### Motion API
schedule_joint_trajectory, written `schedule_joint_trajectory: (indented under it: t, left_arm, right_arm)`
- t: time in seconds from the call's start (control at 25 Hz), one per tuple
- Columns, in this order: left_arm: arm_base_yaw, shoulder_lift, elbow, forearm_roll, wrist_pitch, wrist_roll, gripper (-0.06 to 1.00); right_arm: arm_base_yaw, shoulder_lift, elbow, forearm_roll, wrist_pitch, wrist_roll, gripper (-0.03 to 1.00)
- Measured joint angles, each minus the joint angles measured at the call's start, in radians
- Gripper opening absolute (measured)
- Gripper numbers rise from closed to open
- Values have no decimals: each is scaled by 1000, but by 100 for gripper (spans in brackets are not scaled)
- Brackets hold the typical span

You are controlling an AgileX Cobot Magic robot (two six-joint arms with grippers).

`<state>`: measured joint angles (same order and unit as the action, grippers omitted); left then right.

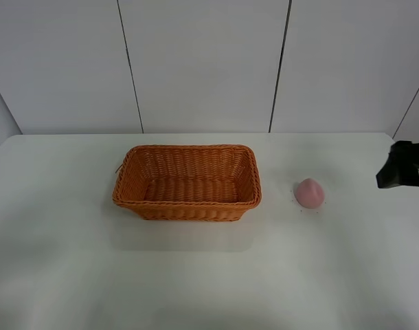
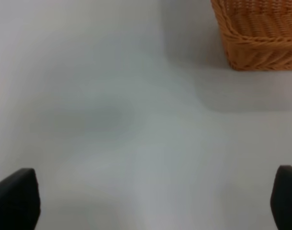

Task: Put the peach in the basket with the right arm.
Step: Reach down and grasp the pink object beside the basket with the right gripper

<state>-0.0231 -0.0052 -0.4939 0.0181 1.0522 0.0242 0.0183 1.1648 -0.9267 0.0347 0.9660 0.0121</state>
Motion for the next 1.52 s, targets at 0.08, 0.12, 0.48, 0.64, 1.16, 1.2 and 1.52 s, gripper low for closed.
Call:
schedule_joint_trajectory:
  t: [0.08,0.12,0.48,0.64,1.16,1.2,1.52]
  left_arm:
    - [0,0,0,0,0,0,99]
    - [0,0,0,0,0,0,99]
    - [0,0,0,0,0,0,99]
    - [0,0,0,0,0,0,99]
    - [0,0,0,0,0,0,99]
    - [0,0,0,0,0,0,99]
    - [0,0,0,0,0,0,99]
  right_arm:
    - [0,153,-84,1,-1,0,70]
    - [0,212,-120,1,-1,0,70]
    - [8,703,-464,-1,29,-28,70]
    - [68,823,-560,-9,57,-52,70]
    - [125,960,-613,-26,-38,5,70]
    - [125,971,-613,-26,-49,5,70]
    - [125,1054,-613,-26,-79,7,70]
